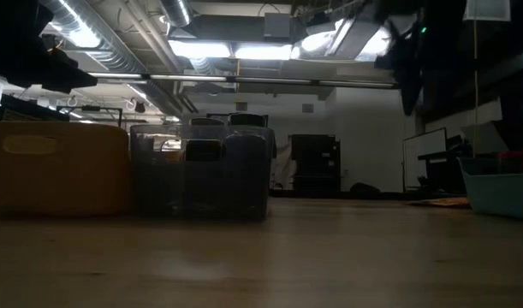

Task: Sort spices by type
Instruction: Put the orange spice bag into the transparent bin

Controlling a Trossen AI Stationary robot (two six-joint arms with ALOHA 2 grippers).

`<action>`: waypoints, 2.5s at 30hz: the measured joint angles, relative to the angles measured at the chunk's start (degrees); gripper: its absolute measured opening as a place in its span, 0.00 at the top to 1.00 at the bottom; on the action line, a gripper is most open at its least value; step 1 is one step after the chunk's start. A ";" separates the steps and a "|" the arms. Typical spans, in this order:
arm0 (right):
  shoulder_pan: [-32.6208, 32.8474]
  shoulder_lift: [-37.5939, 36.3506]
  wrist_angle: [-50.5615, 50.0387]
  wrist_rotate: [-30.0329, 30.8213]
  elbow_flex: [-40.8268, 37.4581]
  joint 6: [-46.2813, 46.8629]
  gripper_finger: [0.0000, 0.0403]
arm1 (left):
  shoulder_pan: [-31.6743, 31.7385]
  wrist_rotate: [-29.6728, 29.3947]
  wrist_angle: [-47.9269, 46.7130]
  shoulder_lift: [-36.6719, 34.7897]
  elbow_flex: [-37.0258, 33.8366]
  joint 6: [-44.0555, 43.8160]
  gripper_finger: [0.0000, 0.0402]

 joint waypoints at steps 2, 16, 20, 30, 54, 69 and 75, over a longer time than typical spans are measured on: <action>-3.24 1.40 0.02 -1.91 0.00 -4.71 0.35 | 0.00 -0.01 0.36 -0.01 0.00 -1.95 0.86; -18.90 14.80 9.91 -10.20 -0.02 -28.62 0.35 | 0.00 -0.43 2.15 0.00 0.00 -13.44 0.86; -22.54 19.13 10.06 -10.50 -0.02 -32.65 0.35 | 0.00 -0.46 2.13 -0.01 0.00 -16.21 0.86; -29.70 28.14 10.24 -16.21 -0.04 -43.22 0.35 | 0.00 -0.46 1.94 -0.01 0.00 -17.89 0.86; -31.37 37.90 11.91 -18.29 0.09 -56.59 0.68 | 0.00 -0.45 1.60 0.00 0.00 -18.40 0.86; -29.31 37.77 13.70 -23.86 0.02 -54.75 0.95 | 0.00 -0.47 1.63 -0.02 0.00 -19.31 0.86; -27.03 36.84 14.58 -25.33 1.52 -54.57 0.98 | 0.00 -0.45 1.67 0.00 0.00 -20.89 0.86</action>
